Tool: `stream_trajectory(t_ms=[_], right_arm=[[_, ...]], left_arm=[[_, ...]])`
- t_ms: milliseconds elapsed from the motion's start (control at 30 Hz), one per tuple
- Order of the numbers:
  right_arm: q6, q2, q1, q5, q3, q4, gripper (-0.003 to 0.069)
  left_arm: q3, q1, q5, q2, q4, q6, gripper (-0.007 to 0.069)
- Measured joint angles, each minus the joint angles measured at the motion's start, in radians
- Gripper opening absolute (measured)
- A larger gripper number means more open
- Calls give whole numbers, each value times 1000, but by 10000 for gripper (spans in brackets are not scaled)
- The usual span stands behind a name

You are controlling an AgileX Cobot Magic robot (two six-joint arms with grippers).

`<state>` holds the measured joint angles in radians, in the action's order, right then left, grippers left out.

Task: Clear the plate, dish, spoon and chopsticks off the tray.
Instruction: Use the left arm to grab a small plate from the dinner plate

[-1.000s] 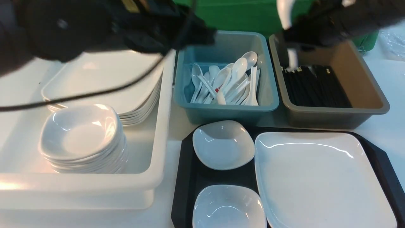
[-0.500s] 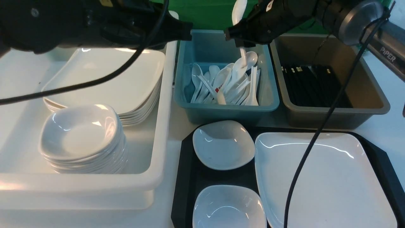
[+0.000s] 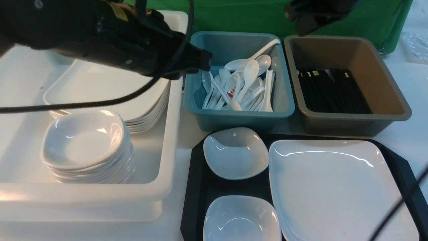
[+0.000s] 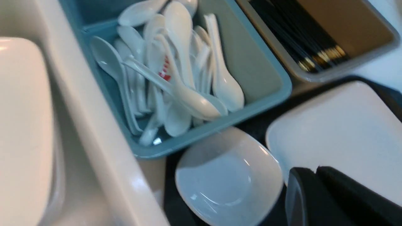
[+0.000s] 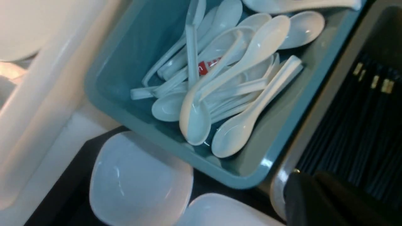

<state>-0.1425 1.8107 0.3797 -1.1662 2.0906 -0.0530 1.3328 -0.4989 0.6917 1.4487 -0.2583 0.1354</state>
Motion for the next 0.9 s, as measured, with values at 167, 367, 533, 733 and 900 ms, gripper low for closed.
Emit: stream_trajectory(t_ms=[167, 367, 533, 733, 900], right_arm=[[0, -286, 0, 0, -270, 1, 32], [-1, -566, 0, 86, -714, -6, 32], [-37, -734, 0, 233, -1106, -116, 34], [-205, -774, 0, 274, -1291, -325, 37], [-238, -774, 0, 277, -1328, -399, 38]], left_arm=[[87, -141, 185, 97, 20, 4, 13], [109, -227, 327, 199, 40, -2, 13], [110, -229, 327, 220, 95, -5, 13], [110, -229, 337, 220, 108, -5, 13], [112, -229, 406, 250, 109, 22, 13]])
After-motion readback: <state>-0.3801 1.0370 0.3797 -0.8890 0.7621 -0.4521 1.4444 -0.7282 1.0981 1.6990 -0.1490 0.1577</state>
